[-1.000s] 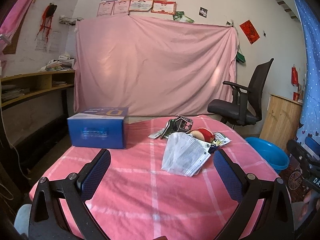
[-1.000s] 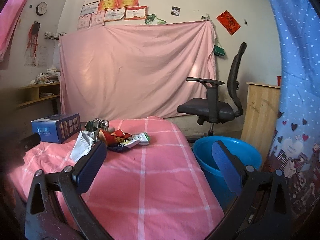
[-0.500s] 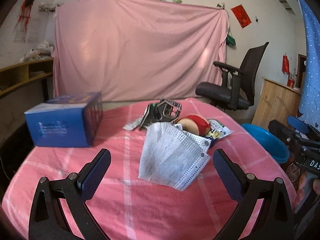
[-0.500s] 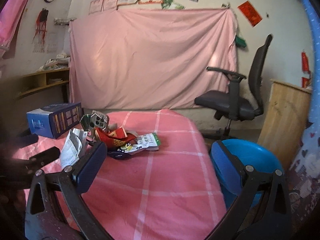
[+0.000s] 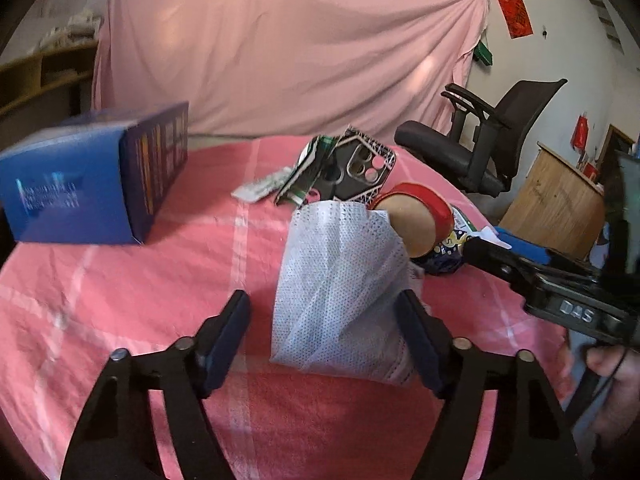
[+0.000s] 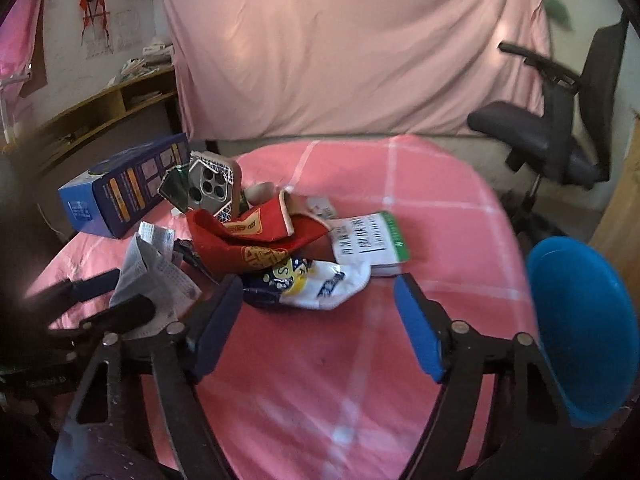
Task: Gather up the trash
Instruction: 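Grasp the white mask with the left tool while the right tool grasps the blue wrapper, then carry mask and wrapper to the blue bucket and open both tools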
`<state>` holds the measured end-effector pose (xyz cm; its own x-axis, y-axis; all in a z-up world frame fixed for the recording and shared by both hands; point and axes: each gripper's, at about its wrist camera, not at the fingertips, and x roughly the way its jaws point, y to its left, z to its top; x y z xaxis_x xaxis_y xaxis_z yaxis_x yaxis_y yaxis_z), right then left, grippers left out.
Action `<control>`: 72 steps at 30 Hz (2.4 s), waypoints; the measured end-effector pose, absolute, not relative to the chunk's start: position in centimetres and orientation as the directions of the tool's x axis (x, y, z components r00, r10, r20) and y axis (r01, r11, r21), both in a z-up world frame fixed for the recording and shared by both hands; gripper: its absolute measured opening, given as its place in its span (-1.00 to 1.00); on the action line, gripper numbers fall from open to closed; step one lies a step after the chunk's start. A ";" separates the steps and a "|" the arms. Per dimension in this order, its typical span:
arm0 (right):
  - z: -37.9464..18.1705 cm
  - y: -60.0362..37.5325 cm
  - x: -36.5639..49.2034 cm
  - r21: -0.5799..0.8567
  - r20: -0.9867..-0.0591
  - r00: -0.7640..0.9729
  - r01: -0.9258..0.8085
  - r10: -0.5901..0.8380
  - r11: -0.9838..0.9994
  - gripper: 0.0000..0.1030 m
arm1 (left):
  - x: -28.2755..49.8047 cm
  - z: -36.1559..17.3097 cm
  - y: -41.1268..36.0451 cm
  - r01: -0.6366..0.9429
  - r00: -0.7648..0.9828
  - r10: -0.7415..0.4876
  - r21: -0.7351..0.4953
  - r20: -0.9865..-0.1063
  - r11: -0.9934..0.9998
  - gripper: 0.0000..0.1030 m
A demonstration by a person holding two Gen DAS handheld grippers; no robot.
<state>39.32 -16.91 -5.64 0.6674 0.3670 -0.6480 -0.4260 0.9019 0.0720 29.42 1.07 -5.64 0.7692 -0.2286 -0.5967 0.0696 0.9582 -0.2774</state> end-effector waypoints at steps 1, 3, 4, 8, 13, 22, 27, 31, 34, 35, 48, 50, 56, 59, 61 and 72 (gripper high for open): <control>-5.8 -16.8 39.6 0.081 -0.654 0.658 -0.430 0.373 0.899 0.77 | 29.7 -5.5 1.2 0.072 0.764 -0.236 -0.284 -0.601 0.956 0.19; -6.1 -16.7 39.9 0.108 -0.661 0.639 -0.437 0.392 0.893 0.60 | 29.6 -5.3 1.3 0.087 0.757 -0.258 -0.300 -0.600 0.950 0.04; -6.1 -16.8 40.0 0.115 -0.664 0.632 -0.440 0.399 0.890 0.46 | 29.5 -5.3 1.4 0.094 0.756 -0.267 -0.305 -0.598 0.948 -0.01; -6.3 -17.0 39.4 0.124 -0.667 0.620 -0.454 0.413 0.882 0.13 | 29.5 -5.1 1.8 0.115 0.744 -0.299 -0.325 -0.598 0.939 -0.28; -6.0 -17.1 37.4 0.102 -0.659 0.629 -0.468 0.413 0.878 -0.12 | 28.6 -4.5 2.7 0.123 0.739 -0.328 -0.361 -0.588 0.924 -0.70; -5.1 -19.3 32.3 0.037 -0.568 0.746 -0.398 0.347 0.917 -0.17 | 25.6 -3.2 1.7 0.142 0.758 -0.335 -0.359 -0.560 0.923 -0.89; -4.9 -20.7 30.4 0.065 -0.536 0.762 -0.391 0.363 0.918 -0.18 | 24.0 -2.2 0.1 0.144 0.794 -0.310 -0.333 -0.524 0.932 -0.90; -3.9 -21.5 28.9 0.071 -0.472 0.804 -0.376 0.363 0.924 -0.18 | 22.9 -1.6 -0.5 0.133 0.815 -0.287 -0.321 -0.503 0.938 -0.90; -2.7 -22.5 28.2 0.074 -0.397 0.852 -0.342 0.342 0.937 -0.18 | 22.7 -1.0 -1.7 0.142 0.831 -0.279 -0.302 -0.481 0.943 -0.90; -2.2 -22.9 28.0 0.068 -0.370 0.869 -0.326 0.327 0.943 -0.18 | 22.8 -0.7 -2.2 0.149 0.836 -0.280 -0.296 -0.472 0.943 -0.90; 3.6 -27.5 26.9 0.032 -0.041 0.989 -0.138 0.139 0.990 -0.18 | 27.9 5.4 -9.4 0.323 0.889 -0.375 -0.222 -0.261 0.920 -0.89; 4.1 -28.5 27.3 0.034 -0.009 0.996 -0.088 0.088 0.996 -0.18 | 28.9 6.0 -10.6 0.347 0.887 -0.392 -0.209 -0.243 0.914 -0.89; 3.5 -32.1 28.5 0.067 -0.014 0.998 0.064 -0.063 0.996 -0.18 | 33.2 6.7 -16.3 0.450 0.843 -0.476 -0.158 -0.249 0.879 -0.89; 2.3 -34.0 28.8 0.080 -0.056 0.990 0.135 -0.130 0.988 -0.18 | 35.1 6.4 -18.8 0.484 0.811 -0.511 -0.162 -0.287 0.860 -0.89; 1.5 -35.5 29.1 0.091 -0.091 0.981 0.180 -0.172 0.980 -0.18 | 36.3 5.9 -20.4 0.506 0.784 -0.531 -0.164 -0.322 0.847 -0.89; -3.8 -41.8 32.3 0.158 -0.363 0.902 0.305 -0.232 0.939 -0.16 | 43.6 0.8 -28.6 0.505 0.614 -0.562 -0.272 -0.554 0.819 -0.88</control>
